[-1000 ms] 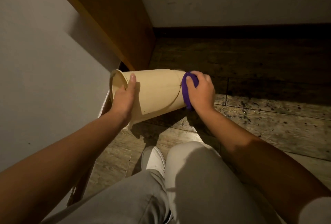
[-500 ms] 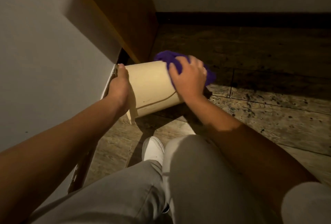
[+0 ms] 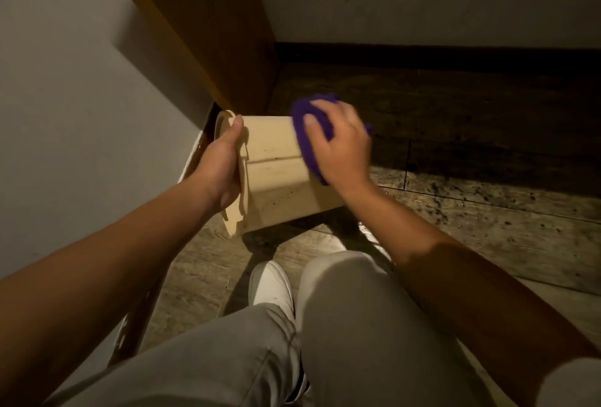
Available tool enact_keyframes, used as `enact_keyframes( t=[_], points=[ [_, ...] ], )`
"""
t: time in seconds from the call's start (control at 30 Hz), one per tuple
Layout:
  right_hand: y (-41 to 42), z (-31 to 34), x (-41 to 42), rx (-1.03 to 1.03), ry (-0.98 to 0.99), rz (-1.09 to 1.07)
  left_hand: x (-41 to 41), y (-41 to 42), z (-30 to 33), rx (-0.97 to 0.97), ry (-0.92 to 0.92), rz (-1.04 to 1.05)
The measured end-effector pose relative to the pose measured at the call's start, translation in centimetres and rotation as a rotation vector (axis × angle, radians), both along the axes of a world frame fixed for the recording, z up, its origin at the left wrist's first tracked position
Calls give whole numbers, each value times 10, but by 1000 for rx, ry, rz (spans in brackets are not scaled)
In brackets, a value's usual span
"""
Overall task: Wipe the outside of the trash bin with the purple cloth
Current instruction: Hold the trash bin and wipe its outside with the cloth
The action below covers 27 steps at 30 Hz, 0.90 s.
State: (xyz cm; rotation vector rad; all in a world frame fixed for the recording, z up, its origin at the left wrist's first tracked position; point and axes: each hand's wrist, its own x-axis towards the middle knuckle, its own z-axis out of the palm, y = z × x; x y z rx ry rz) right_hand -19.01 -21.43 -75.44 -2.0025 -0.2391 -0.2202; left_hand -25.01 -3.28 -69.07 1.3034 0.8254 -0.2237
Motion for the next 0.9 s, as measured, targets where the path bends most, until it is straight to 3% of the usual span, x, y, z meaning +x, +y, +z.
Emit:
enact_keyframes(
  t=[0.17,0.33,0.47,0.63,0.77,0.9],
  points=[
    [58,20,-40,-208,-75,194,3,-7,-10,-23,-43,76],
    [27,-32,-30,-337,23,67,-3,13,-15,29,36,74],
    [-10,-75,-7,-368,230,-114,-10,18,-20,-5,19,145],
    [-43,-87,25,-261,490,-253,-8,16,-15,0,7,168],
    [-39,-52,23,-52,344,-225,-2,13,-5,1,-38,-1],
    [2,-4,-5,148,212,-23,-9,-13,-14,-12,-24,-105]
  ],
)
